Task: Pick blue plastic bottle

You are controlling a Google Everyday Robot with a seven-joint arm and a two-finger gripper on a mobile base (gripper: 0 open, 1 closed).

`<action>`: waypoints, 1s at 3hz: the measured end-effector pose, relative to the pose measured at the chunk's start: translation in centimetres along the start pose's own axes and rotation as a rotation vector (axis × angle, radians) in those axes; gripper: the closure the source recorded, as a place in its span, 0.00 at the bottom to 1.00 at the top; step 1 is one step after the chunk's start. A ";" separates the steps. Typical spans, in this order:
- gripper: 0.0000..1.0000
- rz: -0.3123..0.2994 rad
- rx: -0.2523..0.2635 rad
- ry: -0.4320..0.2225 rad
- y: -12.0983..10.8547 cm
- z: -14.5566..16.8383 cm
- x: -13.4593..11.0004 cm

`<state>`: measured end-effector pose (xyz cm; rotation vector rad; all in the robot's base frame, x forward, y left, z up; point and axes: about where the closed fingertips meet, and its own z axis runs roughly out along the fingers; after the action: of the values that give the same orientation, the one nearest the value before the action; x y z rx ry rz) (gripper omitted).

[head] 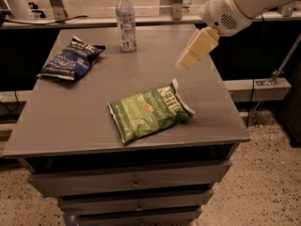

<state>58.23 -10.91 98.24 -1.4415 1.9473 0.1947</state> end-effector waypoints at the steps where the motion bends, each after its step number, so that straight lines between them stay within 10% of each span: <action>1: 0.00 0.081 0.013 -0.148 -2.8 4.6 -2.2; 3: 0.00 0.198 0.022 -0.439 -7.4 11.9 -8.7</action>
Offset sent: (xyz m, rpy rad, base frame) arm 0.1445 0.0902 -0.0223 0.5274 -0.0999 -0.0737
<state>71.19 -0.91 96.67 -1.0792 1.7150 0.5311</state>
